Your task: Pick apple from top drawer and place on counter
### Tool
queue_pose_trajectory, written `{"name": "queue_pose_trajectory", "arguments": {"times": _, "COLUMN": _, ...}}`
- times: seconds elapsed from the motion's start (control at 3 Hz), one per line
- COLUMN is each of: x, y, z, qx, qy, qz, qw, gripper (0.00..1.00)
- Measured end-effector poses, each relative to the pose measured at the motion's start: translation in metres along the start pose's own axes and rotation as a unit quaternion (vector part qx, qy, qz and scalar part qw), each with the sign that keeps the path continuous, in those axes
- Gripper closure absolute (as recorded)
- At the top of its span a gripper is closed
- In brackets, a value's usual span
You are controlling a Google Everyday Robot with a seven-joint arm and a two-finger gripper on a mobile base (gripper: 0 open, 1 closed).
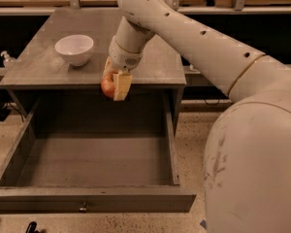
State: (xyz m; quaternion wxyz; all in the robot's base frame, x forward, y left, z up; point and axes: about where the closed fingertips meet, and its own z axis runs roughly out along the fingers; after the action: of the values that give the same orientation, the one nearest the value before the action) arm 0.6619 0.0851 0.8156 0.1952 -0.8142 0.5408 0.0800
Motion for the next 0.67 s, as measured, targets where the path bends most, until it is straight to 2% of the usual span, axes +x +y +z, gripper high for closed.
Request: {"name": "queue_pose_trajectory", "arguments": {"times": 0.67, "x": -0.0001, "y": 0.0000, "z": -0.0001, "qx": 0.000, "qy": 0.000, "qz": 0.000, "qw": 1.0000, "gripper": 1.00}}
